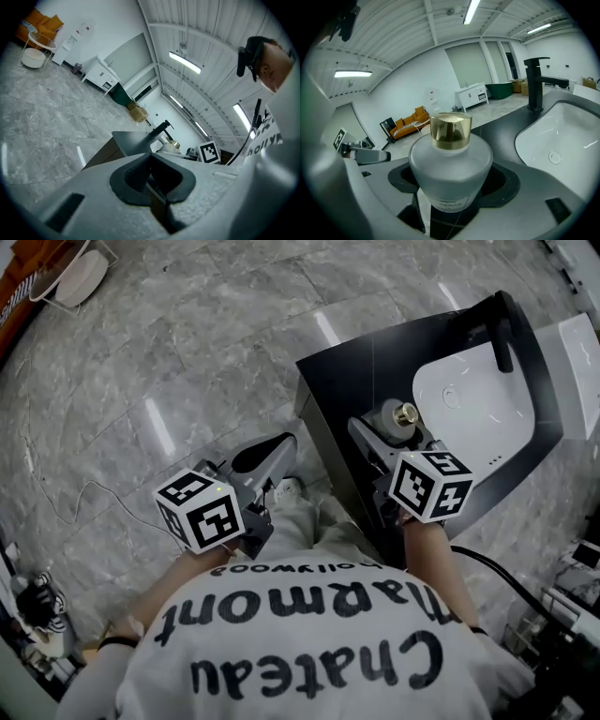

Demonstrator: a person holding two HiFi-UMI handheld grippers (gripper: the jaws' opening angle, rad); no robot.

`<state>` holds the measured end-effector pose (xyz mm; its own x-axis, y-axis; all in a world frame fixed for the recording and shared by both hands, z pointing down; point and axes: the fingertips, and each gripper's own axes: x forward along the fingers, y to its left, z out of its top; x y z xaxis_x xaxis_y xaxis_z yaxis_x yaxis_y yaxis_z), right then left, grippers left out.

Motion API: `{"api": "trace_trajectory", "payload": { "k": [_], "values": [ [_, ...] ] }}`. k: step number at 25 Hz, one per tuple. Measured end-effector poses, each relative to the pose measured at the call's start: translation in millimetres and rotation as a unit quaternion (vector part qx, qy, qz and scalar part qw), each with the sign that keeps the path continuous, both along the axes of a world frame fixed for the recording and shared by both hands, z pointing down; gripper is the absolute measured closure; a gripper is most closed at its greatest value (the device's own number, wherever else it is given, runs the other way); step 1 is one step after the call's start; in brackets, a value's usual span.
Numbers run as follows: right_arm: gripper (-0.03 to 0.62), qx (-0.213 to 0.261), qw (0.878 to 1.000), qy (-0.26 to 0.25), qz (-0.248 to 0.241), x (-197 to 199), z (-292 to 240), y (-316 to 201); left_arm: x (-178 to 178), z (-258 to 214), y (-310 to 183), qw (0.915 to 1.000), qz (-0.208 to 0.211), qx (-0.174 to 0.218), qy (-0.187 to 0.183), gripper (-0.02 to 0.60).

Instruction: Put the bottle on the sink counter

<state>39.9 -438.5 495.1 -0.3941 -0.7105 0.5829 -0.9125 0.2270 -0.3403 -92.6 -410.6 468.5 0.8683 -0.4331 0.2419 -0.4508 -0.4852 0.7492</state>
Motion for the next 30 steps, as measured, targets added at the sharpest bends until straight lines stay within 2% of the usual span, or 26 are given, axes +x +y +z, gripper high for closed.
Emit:
{"api": "trace_trajectory", "payload": {
  "k": [4,13,22,30],
  "values": [
    [0.252,-0.011,0.999,0.029,-0.01,-6,8,-2,-15,3,-2,0.9999,-0.01,-0.005,-0.004,0.566],
    [0.252,-0.033,0.998,0.056,-0.02,-9,29,0,-26,3,2,0.9996,-0.027,-0.003,-0.005,0.566],
    [0.252,-0.031,0.996,0.067,-0.044,-13,31,2,-42,-11,1,0.9983,-0.056,0.012,-0.004,0.566],
    [0.252,-0.031,0.989,0.124,-0.075,-17,38,9,-51,-26,-10,0.9967,-0.075,0.03,0.004,0.566]
  ]
}}
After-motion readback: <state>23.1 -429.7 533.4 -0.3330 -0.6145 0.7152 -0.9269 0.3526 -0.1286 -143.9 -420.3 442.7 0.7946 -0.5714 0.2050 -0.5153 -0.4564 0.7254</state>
